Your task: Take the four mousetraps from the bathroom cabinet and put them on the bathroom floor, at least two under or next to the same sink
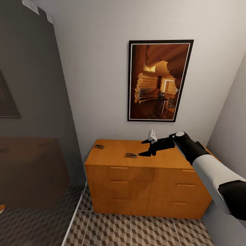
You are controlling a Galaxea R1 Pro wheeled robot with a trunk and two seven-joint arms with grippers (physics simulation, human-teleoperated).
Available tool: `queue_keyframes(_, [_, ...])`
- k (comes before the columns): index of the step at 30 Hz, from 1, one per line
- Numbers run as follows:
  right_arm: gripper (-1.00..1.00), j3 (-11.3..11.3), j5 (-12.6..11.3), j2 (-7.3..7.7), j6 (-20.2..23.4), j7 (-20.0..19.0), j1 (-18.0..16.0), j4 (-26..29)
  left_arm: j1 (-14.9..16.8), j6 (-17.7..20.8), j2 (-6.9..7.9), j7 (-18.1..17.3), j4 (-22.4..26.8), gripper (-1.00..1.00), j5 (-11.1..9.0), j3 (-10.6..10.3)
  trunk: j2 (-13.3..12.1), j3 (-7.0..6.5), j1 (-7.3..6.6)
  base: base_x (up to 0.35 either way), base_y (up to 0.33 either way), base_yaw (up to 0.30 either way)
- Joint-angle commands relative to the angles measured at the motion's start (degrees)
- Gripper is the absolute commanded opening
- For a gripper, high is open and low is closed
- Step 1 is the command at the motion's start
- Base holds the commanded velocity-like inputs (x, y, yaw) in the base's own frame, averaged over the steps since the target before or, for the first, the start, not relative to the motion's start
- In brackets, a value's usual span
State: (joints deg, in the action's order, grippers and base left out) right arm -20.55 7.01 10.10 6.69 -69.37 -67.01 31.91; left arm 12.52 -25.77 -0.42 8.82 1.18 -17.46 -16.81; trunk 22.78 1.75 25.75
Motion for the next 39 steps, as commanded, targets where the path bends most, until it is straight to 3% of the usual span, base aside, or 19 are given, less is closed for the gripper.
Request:
queue_keyframes(1, [1.0,-0.14,-0.06,0.06,0.6,-0.15,-0.05,0.1,0.05,-0.16,-0.02,0.32,-0.04,1.0,-0.25,-0.5,0.13,0.14,0.04,0.004,0.0,0.0])
queue_keyframes(31, [1.0,-0.09,-1.12,-0.34,0.19,0.1,-0.05,-7.3,0.05,-0.16,0.07,0.32,-0.04,1.0,-0.27,-0.5,0.13,0.14,0.04,0.0,0.0,0.0])
queue_keyframes(39, [1.0,-0.06,-1.05,-1.77,-1.29,0.72,-0.05,-9.94,0.05,-0.16,0.09,0.32,-0.04,1.0,-0.28,-0.5,0.13,0.14,0.04,0.058,0.0,0.0])
